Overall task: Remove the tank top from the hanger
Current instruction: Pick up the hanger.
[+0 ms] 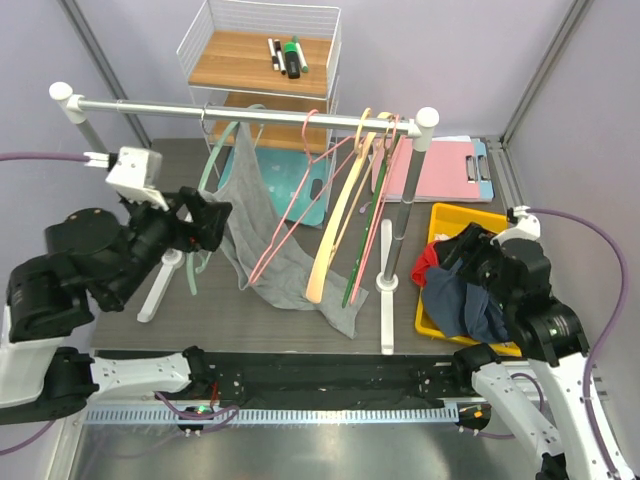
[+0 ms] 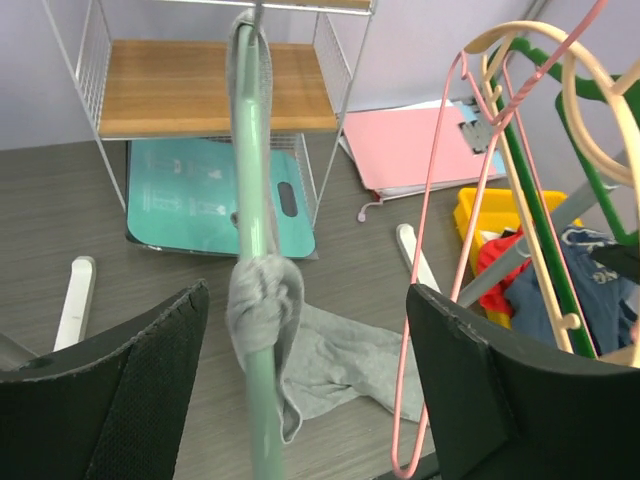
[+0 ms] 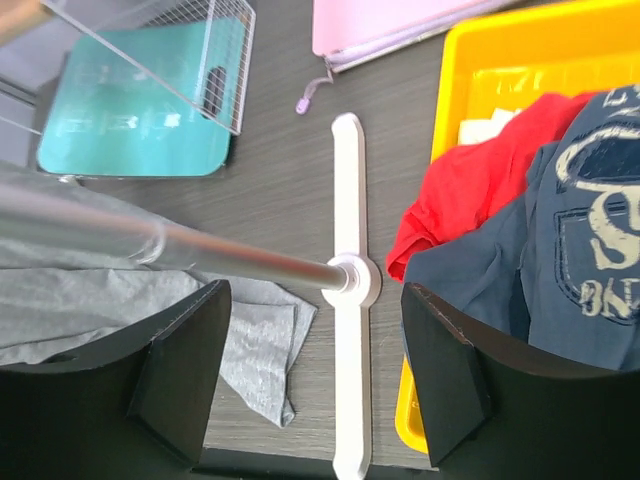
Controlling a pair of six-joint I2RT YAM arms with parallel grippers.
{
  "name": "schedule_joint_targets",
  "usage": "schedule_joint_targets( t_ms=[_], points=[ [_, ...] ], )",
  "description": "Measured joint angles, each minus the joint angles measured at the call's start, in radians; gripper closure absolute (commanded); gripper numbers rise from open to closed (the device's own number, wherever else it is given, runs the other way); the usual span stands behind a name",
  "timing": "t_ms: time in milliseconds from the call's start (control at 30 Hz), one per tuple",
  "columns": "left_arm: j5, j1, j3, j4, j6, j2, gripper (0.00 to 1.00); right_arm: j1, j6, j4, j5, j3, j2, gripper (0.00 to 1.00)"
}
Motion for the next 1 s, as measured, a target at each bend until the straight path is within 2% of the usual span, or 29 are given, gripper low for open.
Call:
schedule_joint_targets(
  t_ms=[400, 533, 833, 1000],
  points=[
    [-0.122, 0.0, 0.062, 0.019, 0.036, 0.124, 0.26, 0.0, -0.05, -0.14, 0.019, 0.1, -0.079, 0.24],
    [-0.162, 0.0, 0.062, 0.026, 0.055, 0.137, 0.35, 0.0, -0.053, -0.166, 0.026, 0.117, -0.087, 0.24],
    [-0.222, 0.013, 0.06, 0.061, 0.104, 0.173, 0.43, 0.0, -0.066, -0.193, 0.05, 0.143, -0.097, 0.24],
    [-0.217, 0.061, 0.064, 0.06, 0.111, 0.212, 0.44, 0.0, -0.072, -0.209, 0.054, 0.146, -0.097, 0.24]
  ],
)
